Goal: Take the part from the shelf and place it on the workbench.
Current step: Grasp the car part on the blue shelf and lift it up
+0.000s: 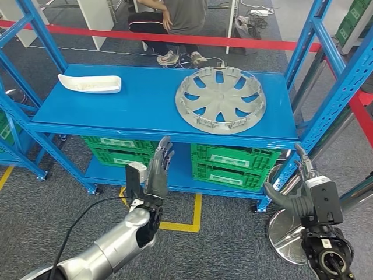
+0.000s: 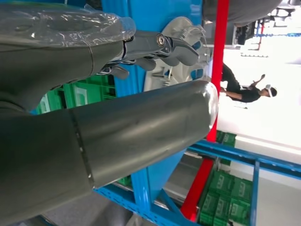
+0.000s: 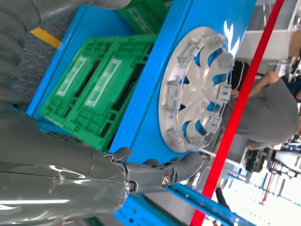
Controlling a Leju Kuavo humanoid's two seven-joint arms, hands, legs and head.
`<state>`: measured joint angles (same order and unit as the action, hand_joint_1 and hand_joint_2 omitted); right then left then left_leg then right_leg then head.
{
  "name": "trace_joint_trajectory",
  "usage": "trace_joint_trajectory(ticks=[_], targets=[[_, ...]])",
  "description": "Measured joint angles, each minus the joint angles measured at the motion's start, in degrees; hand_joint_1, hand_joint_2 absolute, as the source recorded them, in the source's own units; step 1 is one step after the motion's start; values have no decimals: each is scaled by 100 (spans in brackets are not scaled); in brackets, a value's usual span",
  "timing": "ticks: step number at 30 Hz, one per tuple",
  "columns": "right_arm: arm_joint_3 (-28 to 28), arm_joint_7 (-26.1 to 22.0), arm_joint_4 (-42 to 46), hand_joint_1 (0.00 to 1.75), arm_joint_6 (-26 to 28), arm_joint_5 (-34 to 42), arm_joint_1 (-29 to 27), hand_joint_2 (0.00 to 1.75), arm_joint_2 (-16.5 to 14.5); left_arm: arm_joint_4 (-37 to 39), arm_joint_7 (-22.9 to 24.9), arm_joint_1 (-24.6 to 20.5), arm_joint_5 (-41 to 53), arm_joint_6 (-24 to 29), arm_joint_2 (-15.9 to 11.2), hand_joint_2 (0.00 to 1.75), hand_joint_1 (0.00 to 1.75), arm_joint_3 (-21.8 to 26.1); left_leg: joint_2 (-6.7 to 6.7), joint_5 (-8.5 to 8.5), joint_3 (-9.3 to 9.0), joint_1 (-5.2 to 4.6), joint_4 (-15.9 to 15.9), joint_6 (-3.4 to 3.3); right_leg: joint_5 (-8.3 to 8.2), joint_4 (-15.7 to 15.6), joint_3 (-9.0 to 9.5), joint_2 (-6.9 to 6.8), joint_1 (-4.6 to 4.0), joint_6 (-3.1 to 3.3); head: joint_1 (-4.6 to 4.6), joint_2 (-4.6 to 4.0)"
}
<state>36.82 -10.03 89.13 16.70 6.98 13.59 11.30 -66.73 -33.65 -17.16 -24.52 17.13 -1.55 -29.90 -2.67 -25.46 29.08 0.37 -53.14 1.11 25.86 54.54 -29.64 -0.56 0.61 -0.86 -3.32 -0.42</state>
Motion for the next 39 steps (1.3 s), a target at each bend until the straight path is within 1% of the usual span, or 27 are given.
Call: trace_joint_trajectory(ticks=[5,9,16,26,32,34,35,36,37,38,39], targets=[[45,-27,-33,0,-61,2,67,175,-36,-42,19,58,-8,53,-20,0,0,0,4,1,1,-1,0,-1,0,0,0,-6,0,0,0,0],[73,23,-32,0,-2,-26,62,0,-45,-50,20,61,-6,-2,-19,0,0,-1,3,1,1,-1,-2,-1,0,-1,-1,-4,0,0,0,0],[109,121,-3,0,109,-165,-23,0,-44,-48,23,24,-28,-208,7,0,0,-7,1,1,1,-1,-3,-1,0,-1,-3,-2,0,0,0,0],[164,206,59,0,133,-411,-63,0,-44,-48,76,-42,-49,-266,15,0,0,-11,1,1,1,0,-2,-1,0,-1,-4,-1,0,0,0,0],[190,216,89,0,141,-436,-64,0,-44,-48,80,-54,-57,-268,15,0,0,-11,1,1,1,0,-3,-1,0,-1,-4,-1,0,0,0,0],[200,217,91,0,145,-439,-62,0,-44,-48,80,-58,-57,-268,11,0,0,-11,3,-9,15,-11,-26,-28,-16,-17,-3,-4,26,-26,-1,0],[206,218,98,0,148,-441,-61,0,-44,-48,80,-64,-57,-268,8,0,0,-11,5,-7,25,-22,-29,-55,-30,-34,-2,-12,40,-48,-6,0],[213,219,114,0,150,-446,-59,0,-44,-49,79,-76,-57,-267,4,0,0,-11,8,10,24,-32,4,-96,-49,-65,8,-21,50,-77,-14,0],[216,221,133,0,152,-453,-58,0,-40,-50,77,-86,-58,-263,3,0,0,-12,9,53,-10,-15,88,-125,-50,-77,-1,-24,49,-94,-18,0],[217,221,152,0,156,-462,-56,0,-37,-50,71,-101,-60,-260,1,0,0,-13,14,101,-55,5,189,-148,-16,-39,-28,-16,47,-112,-15,0],[217,224,166,0,158,-472,-53,0,-31,-51,66,-117,-65,-256,0,0,0,-14,19,147,-101,29,282,-166,75,118,-108,3,45,-128,2,0]])
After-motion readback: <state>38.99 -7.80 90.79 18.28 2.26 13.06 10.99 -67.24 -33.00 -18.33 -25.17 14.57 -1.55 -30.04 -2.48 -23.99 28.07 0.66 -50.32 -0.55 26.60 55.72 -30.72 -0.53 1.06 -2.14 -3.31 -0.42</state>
